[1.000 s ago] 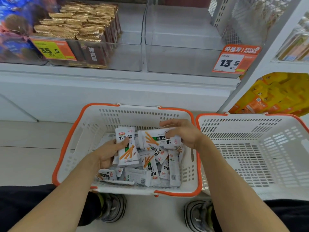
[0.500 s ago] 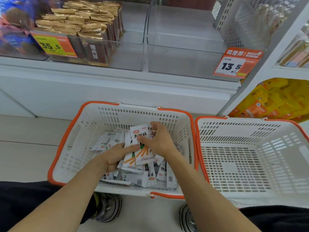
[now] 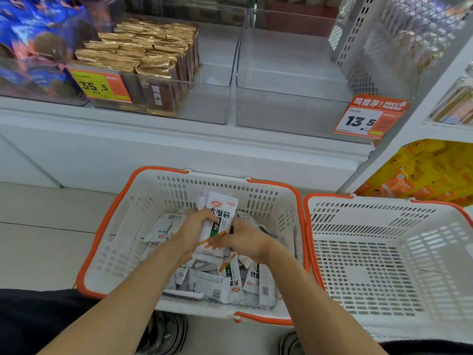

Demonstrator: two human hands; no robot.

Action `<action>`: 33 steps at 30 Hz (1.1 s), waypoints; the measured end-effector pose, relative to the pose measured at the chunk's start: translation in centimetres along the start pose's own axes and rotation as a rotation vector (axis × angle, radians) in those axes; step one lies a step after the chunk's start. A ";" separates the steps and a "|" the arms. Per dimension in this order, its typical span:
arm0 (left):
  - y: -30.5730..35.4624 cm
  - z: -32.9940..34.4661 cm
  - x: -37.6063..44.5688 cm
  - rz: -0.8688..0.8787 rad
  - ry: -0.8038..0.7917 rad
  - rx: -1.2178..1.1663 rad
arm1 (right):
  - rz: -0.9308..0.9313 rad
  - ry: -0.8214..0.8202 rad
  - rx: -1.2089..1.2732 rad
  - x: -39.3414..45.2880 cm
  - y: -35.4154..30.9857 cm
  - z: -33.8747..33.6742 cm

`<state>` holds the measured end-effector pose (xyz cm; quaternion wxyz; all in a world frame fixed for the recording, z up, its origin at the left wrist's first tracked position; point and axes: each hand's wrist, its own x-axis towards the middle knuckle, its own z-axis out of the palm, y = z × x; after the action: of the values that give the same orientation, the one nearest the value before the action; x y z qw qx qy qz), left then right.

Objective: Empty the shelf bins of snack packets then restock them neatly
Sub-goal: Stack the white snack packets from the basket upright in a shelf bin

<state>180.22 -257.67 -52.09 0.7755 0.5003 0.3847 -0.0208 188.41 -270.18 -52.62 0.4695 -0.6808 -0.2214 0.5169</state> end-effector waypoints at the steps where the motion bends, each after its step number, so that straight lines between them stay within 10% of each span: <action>1: 0.3 0.4 0.0 0.032 0.033 0.038 | -0.022 0.023 -0.021 -0.1 -0.2 -0.3; 12: 13.8 2.6 -5.8 0.564 -0.285 0.674 | -0.654 0.405 0.001 -5.0 -10.6 -5.7; 17: 22.0 2.5 -2.9 1.044 0.221 0.889 | -0.988 0.762 -0.294 -6.4 -19.2 -11.3; 24: 24.4 5.2 4.0 0.999 0.238 1.411 | -0.567 0.827 -0.722 -0.8 -25.3 -19.7; 33: 22.8 5.2 6.5 1.242 0.471 1.520 | -0.248 0.747 -0.278 11.4 -29.8 -23.3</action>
<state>197.33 -248.12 -37.72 0.0289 0.9650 0.0844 0.2464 219.28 -257.01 -31.80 0.4798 -0.8465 -0.1838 0.1392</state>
